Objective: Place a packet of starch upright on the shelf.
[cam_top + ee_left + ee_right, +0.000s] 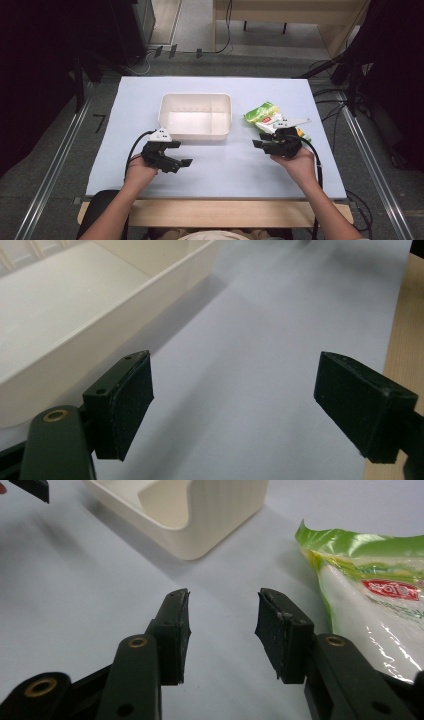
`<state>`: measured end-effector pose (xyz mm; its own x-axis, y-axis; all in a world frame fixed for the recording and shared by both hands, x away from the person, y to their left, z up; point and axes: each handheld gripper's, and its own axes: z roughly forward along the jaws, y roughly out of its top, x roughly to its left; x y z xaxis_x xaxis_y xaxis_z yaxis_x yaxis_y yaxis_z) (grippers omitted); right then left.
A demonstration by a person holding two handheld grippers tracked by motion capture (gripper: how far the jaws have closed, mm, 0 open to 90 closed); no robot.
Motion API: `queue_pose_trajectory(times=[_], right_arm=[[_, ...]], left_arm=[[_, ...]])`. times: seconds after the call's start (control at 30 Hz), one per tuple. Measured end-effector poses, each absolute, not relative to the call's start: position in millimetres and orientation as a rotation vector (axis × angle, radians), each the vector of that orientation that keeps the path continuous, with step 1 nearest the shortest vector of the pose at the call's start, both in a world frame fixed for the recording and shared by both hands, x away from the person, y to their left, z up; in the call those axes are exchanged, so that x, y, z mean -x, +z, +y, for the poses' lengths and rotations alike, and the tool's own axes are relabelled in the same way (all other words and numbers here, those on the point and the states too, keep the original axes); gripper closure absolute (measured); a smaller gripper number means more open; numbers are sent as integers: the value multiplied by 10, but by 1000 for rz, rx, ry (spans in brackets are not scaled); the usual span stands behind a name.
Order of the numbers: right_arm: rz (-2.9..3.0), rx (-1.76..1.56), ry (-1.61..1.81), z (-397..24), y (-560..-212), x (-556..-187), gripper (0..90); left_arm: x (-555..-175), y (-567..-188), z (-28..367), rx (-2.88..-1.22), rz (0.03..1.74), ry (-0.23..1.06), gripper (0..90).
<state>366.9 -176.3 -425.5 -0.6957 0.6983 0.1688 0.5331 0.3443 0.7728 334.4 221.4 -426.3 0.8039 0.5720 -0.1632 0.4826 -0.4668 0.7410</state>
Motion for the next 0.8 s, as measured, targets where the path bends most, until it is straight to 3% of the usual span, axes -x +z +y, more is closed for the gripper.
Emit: queue_pose_trajectory(times=[0.8], right_arm=[[2442, -1123, 1255, -1759, -4298, -3685, 551]], left_arm=[[-3335, -4261, 2207, -2149, 774, 148, 167]])
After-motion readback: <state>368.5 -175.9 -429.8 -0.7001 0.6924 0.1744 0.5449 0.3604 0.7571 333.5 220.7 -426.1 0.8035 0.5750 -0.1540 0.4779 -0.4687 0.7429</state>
